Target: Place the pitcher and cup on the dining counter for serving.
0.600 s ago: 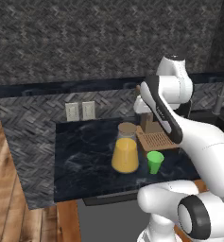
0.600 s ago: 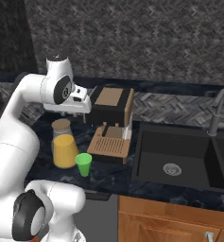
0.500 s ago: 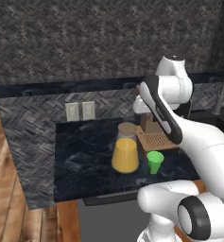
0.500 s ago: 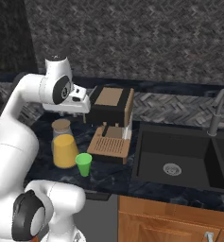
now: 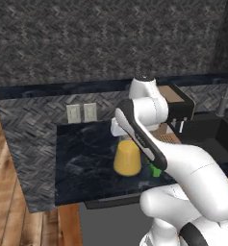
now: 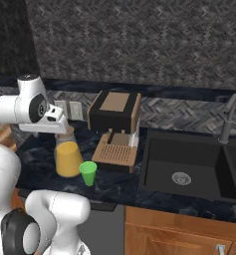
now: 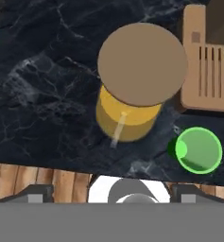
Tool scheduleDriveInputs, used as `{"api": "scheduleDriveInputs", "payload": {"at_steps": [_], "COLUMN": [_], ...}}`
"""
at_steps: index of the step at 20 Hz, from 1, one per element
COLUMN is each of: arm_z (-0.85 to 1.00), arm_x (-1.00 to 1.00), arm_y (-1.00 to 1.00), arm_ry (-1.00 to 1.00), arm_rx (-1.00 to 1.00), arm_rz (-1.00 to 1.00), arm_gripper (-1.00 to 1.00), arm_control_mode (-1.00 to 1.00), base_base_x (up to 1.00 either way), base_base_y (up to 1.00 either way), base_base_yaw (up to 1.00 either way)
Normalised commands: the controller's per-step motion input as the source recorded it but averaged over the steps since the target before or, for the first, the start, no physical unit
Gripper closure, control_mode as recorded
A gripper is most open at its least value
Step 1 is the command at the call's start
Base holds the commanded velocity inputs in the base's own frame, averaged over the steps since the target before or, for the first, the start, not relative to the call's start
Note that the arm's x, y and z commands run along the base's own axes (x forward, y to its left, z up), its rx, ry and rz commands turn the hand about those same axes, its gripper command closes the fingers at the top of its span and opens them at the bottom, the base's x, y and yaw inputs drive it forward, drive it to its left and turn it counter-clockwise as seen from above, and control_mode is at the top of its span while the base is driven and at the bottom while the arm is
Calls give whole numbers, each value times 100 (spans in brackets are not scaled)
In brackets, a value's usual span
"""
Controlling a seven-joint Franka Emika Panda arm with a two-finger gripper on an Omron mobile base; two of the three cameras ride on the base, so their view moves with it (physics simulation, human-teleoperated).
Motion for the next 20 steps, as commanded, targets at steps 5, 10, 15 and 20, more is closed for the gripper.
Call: {"api": "scheduleDriveInputs", "payload": {"at_steps": [5,10,15,20], "arm_z": [-85,-29,-17,-14], "arm_x": [-10,12,28,46], "arm_y": [56,2,-32,-33], "arm_ry": [7,0,1,2], "arm_rx": [0,0,0,0], "arm_rz": [-13,-13,-9,-16], "arm_gripper": [-100,-100,-100,-100], "arm_control_mode": [-100,-100,-100,-100], "base_base_x": [0,0,0,0], "base_base_y": [0,0,0,0], "base_base_yaw": [0,0,0,0]}}
